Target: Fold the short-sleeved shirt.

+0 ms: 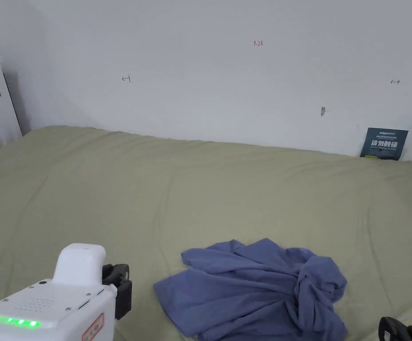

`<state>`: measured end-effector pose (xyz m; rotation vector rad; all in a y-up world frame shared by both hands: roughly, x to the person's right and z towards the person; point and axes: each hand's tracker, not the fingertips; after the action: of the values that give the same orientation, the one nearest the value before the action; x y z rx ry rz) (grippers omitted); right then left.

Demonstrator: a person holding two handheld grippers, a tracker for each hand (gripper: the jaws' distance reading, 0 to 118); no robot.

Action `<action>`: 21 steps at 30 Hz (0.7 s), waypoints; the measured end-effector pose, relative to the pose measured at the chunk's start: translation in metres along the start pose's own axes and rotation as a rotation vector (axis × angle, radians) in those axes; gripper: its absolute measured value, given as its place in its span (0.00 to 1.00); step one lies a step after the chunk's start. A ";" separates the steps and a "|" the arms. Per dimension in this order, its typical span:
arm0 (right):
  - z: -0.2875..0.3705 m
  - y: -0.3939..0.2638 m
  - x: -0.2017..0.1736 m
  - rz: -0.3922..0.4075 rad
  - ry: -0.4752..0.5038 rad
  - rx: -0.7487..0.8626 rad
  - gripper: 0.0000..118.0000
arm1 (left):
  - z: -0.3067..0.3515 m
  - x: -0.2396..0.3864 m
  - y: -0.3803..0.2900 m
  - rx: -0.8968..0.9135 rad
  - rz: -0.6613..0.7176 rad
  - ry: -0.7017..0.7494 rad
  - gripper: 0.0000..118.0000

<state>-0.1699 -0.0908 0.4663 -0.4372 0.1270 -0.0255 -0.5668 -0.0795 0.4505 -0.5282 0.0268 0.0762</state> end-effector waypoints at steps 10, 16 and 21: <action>-0.046 -0.011 0.001 0.000 -0.010 -0.104 0.01 | -0.191 -0.016 -0.002 -0.390 -0.031 -0.054 1.00; -0.069 -0.014 0.007 0.004 -0.021 -0.156 0.01 | -0.287 -0.025 -0.006 -0.494 -0.075 0.002 0.95; -0.071 -0.017 0.013 -0.009 -0.038 -0.181 0.01 | -0.315 -0.028 0.004 -0.507 -0.174 0.032 0.41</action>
<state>-0.1664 -0.1364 0.4078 -0.6187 0.0907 -0.0143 -0.5972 -0.2367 0.1778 -1.0359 -0.0077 -0.0996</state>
